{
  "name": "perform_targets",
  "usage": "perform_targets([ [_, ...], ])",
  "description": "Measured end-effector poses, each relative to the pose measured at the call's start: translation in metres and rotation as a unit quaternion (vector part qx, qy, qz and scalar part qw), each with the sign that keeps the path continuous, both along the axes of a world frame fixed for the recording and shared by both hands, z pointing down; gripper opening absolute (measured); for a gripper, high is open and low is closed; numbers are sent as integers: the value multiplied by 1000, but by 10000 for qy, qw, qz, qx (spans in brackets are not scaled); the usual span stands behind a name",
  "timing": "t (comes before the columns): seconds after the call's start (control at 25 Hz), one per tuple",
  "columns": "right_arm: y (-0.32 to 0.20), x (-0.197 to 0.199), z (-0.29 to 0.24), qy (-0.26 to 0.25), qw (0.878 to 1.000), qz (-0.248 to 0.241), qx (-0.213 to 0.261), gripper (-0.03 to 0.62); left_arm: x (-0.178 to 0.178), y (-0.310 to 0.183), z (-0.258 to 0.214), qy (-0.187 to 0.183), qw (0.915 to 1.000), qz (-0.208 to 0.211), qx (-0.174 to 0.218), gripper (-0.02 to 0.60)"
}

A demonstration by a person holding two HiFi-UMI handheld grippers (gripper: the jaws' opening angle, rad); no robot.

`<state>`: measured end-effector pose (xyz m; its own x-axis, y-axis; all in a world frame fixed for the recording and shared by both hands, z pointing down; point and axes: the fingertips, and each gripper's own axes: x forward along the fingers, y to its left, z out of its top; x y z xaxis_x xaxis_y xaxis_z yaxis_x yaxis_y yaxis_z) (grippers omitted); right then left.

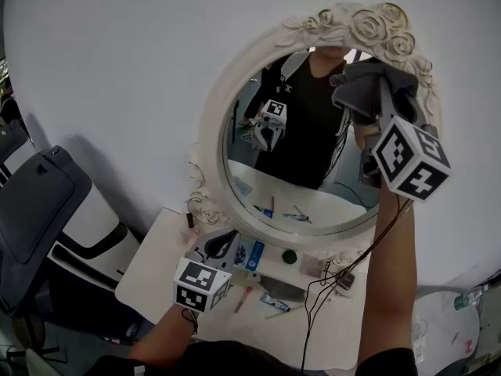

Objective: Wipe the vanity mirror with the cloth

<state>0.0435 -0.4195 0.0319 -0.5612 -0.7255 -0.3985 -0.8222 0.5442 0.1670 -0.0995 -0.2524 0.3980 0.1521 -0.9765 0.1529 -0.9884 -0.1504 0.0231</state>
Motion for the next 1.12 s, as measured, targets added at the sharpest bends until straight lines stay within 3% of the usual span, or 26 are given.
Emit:
perform_targets([
  [0.2,7,-34,-6,247,9993,-72,273,41,-9,8,1,2,9999,-110,-4,-2],
  [0.48,22,-99,5,109,9957,-919,-50,41,-33,27,0,-36,9993,-370,2,-2],
  [0.84,42,-203,87,1139,9866,-1170,-68,41,-66,48,2,160,9973,-717,34,-2],
  [1.0,47,-216,108,1653,9806,-1023,269,41,-68,49,5,217,9973,-700,0,-2],
  [1.12,43,-210,104,1712,9795,-1046,168,41,-65,49,5,208,9975,-676,-10,-2],
])
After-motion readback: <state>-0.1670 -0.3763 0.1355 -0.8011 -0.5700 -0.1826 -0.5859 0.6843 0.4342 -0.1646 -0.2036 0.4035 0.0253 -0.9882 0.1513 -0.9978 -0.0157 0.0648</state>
